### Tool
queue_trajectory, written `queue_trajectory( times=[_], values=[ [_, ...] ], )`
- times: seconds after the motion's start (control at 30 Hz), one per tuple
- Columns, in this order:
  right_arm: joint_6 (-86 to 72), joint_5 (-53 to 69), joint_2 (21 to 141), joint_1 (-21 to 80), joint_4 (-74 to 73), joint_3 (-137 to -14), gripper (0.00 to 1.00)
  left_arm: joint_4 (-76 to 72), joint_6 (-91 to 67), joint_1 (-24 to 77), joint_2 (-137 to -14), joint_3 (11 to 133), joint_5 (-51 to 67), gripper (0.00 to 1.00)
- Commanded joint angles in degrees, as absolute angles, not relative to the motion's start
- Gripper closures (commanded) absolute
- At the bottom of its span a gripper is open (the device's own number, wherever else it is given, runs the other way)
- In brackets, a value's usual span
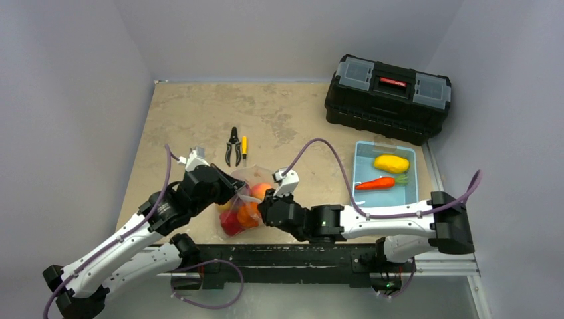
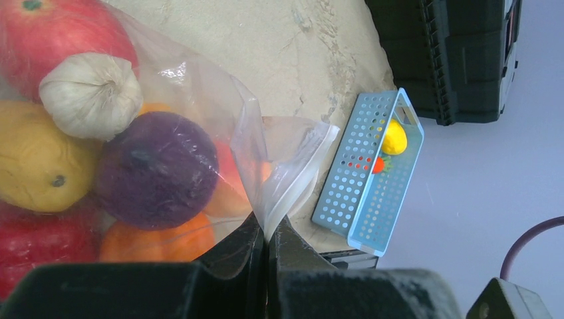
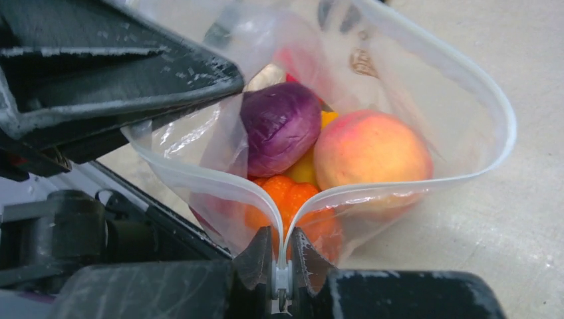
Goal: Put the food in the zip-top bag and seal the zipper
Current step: Adjust the zipper food storage bag at the center of the board.
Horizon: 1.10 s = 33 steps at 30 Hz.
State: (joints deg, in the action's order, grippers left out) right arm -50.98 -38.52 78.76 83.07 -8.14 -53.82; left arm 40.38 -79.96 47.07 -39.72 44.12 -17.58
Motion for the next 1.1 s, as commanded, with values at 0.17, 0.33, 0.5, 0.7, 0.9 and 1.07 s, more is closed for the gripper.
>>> queue_trajectory(
  times=[0.17,0.33,0.5,0.7,0.9,1.07],
  values=[
    [-31.4,-37.8,81.6,83.6,-3.5,-58.9,1.00,38.7,-75.9,47.4,-36.9,45.7,-18.1,0.88],
    [-15.4,-31.3,74.3,81.8,9.0,-52.9,1.00,47.5,-65.0,47.4,-32.3,49.7,-21.2,0.45],
    [-8.8,-18.9,71.4,76.4,12.1,-51.4,1.00,51.2,-52.4,47.3,-25.0,51.9,-22.6,0.15],
    [-1.1,-12.9,72.1,73.8,7.7,-56.4,1.00,45.9,-26.8,47.4,-28.0,59.1,-15.6,0.14],
    [4.2,-6.3,72.9,70.1,4.7,-58.8,1.00,38.5,3.1,47.5,-35.0,57.5,10.7,0.20],
    [4.7,-1.8,71.5,68.5,3.4,-59.6,1.00,37.7,15.9,47.6,-40.1,56.0,15.4,0.21]
  ],
)
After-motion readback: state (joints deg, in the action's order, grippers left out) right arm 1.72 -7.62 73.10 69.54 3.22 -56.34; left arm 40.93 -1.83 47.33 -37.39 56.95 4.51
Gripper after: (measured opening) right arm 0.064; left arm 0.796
